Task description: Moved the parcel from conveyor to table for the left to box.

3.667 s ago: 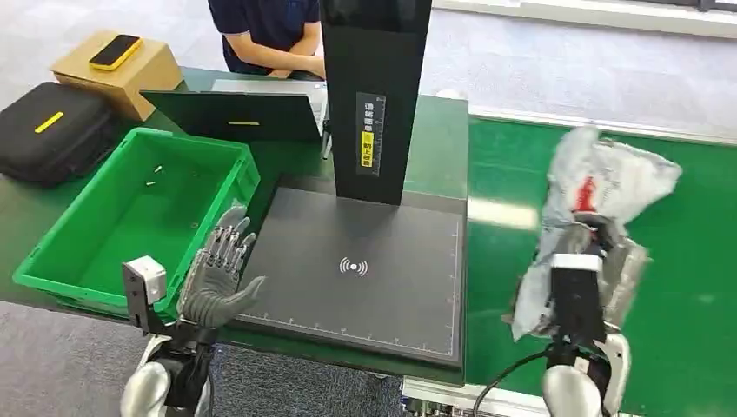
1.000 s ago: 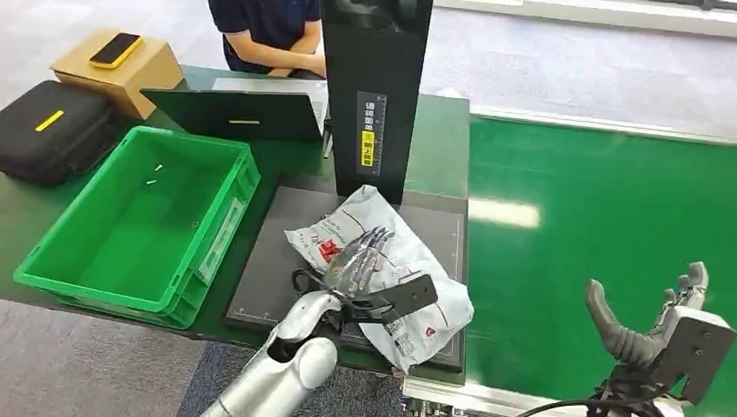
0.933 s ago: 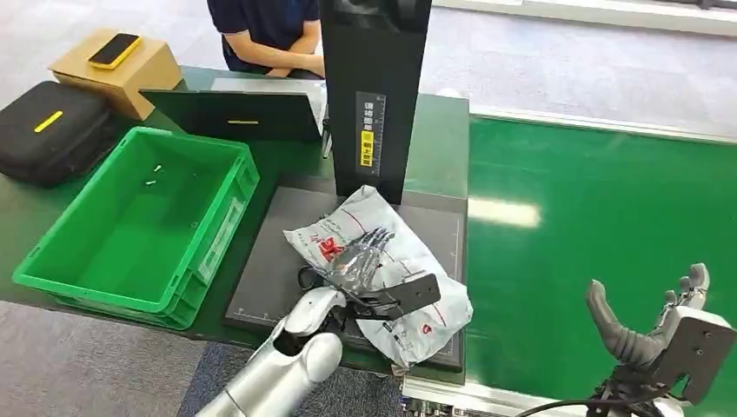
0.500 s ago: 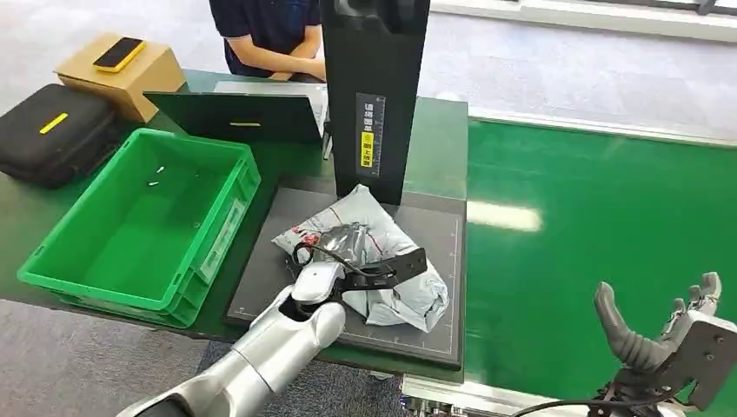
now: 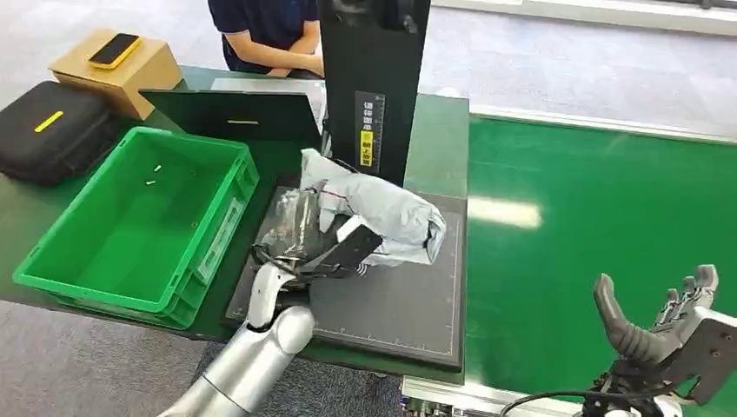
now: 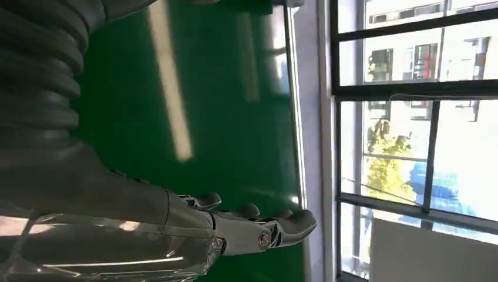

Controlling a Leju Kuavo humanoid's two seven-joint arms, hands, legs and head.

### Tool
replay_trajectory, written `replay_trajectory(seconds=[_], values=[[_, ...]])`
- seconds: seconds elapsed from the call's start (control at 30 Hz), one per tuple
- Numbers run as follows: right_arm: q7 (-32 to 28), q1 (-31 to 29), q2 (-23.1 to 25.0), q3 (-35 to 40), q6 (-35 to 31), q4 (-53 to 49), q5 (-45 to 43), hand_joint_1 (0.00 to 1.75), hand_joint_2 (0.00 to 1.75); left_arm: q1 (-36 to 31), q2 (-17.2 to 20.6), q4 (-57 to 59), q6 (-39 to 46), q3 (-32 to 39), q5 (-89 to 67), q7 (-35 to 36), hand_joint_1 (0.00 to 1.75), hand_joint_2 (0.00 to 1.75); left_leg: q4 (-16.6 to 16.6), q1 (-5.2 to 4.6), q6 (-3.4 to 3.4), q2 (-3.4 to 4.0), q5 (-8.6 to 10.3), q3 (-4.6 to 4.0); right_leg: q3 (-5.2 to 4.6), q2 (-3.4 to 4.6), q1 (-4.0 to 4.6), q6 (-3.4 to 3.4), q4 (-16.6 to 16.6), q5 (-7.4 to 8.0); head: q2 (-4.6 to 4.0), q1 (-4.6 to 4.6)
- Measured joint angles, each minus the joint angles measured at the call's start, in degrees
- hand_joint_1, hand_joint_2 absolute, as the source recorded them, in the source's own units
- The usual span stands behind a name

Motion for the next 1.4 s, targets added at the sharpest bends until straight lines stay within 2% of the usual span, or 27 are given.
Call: replay_trajectory(seconds=[0.17,0.3,0.53,0.63,0.77,0.8,0.83,0.87,1.0,1.03,1.17,1.2,1.27,1.3,1.4], values=[[-0.6,-0.7,0.0,0.3,-0.4,1.3,-1.0,0.00,1.75,4.5,1.4,-10.5,6.2,3.9,-6.6,-2.5,1.75,1.75,0.0,0.00,0.00,-0.02,0.00,-0.07,-0.06,-0.02,0.00,0.00,0.0,-0.01,-0.02,0.02],[-0.8,-0.8,0.0,0.3,-1.1,1.8,-1.5,0.00,1.75,5.8,1.8,-16.6,6.2,11.5,-13.8,0.5,1.75,1.75,0.0,0.00,0.00,-0.02,0.00,-0.08,-0.07,-0.02,0.00,0.00,0.0,-0.01,-0.02,0.02],[-0.7,-0.8,0.0,0.3,-0.9,1.8,-1.3,0.00,1.75,1.8,6.8,-12.8,4.7,26.7,-18.6,18.3,1.75,1.75,0.0,0.05,-0.06,0.00,0.11,-0.05,-0.09,-0.01,0.03,-0.02,0.1,0.01,-0.02,0.02],[-0.6,-0.8,0.0,0.3,-0.7,1.8,-1.1,0.00,1.75,-1.1,9.5,-6.8,0.6,31.3,-19.6,24.6,1.75,1.75,0.0,0.05,-0.06,0.05,0.12,-0.06,-0.15,0.04,0.03,-0.03,0.1,0.01,-0.02,0.00],[0.1,-0.7,0.0,0.2,-0.3,1.7,-0.8,0.00,1.75,-6.4,12.8,3.6,-10.3,35.0,-23.4,34.1,1.75,1.75,0.0,0.05,-0.05,0.04,0.13,-0.09,-0.15,0.04,0.02,-0.03,0.1,0.01,-0.02,0.00],[0.2,-0.6,0.0,0.2,-0.3,1.7,-0.8,0.00,1.75,-7.5,13.4,5.8,-11.1,35.6,-23.7,34.9,0.98,1.75,0.0,0.05,-0.05,0.12,0.13,-0.11,-0.18,0.13,0.02,-0.04,0.1,0.02,-0.02,0.00],[0.2,-0.4,0.0,0.2,-0.3,1.7,-0.8,0.00,1.75,-8.6,14.1,8.1,-11.9,36.2,-23.9,35.6,0.98,1.75,0.0,0.05,-0.05,0.17,0.13,-0.14,-0.22,0.21,0.01,-0.04,0.1,0.03,0.00,0.04],[0.2,-0.1,0.0,0.2,-0.3,1.6,-0.8,0.00,1.75,-9.9,14.8,10.2,-12.6,36.6,-24.1,36.3,0.02,1.75,0.0,0.05,-0.05,0.18,0.13,-0.16,-0.23,0.21,0.01,-0.04,0.1,0.03,0.00,0.02],[0.5,0.7,0.0,0.2,0.0,1.0,-0.8,0.00,1.75,-13.4,16.9,16.6,-14.4,38.1,-24.2,36.6,0.00,1.75,0.0,0.04,-0.05,0.18,0.12,-0.21,-0.28,0.23,0.00,-0.04,0.1,0.03,-0.02,0.04],[0.7,0.9,0.0,0.1,0.0,0.7,-0.7,0.00,1.75,-14.0,17.2,17.8,-14.2,38.4,-24.4,36.6,0.00,0.00,0.0,0.04,-0.05,0.18,0.12,-0.24,-0.31,0.23,0.00,-0.04,0.1,0.03,0.00,0.02],[1.4,1.7,0.0,0.1,0.4,-0.5,-0.3,0.00,1.75,-14.8,17.8,19.4,-4.8,40.0,-22.4,33.2,0.00,0.00,0.0,0.04,-0.05,0.21,0.12,-0.29,-0.39,0.25,0.00,-0.04,0.1,0.03,0.00,0.02],[1.4,2.0,0.1,0.1,0.7,-0.7,-0.3,0.00,1.75,-14.8,17.8,19.4,-1.2,40.8,-20.6,30.4,0.00,0.00,0.0,0.04,-0.05,0.21,0.12,-0.29,-0.40,0.25,0.00,-0.04,0.1,0.03,-0.02,0.04],[1.4,2.4,0.2,0.1,1.1,-1.2,-0.1,0.00,1.75,-13.6,17.3,17.1,4.8,42.5,-12.9,20.0,0.00,0.00,0.0,0.04,-0.06,0.22,0.11,-0.28,-0.41,0.26,0.00,-0.04,0.1,0.03,-0.02,0.04],[1.3,2.7,0.4,0.1,1.1,-1.3,-0.1,0.00,1.75,-12.1,16.7,13.9,6.0,43.6,-9.0,14.9,0.00,0.00,0.0,0.04,-0.06,0.23,0.11,-0.28,-0.42,0.27,0.00,-0.04,0.1,0.03,-0.02,-0.04],[1.0,3.0,0.6,0.1,1.2,-1.5,0.0,0.00,1.75,-7.0,14.1,4.6,5.7,44.6,-0.6,6.6,0.00,0.00,0.0,0.02,-0.06,0.24,0.10,-0.30,-0.42,0.30,-0.02,-0.04,0.1,0.02,-0.02,0.02]])
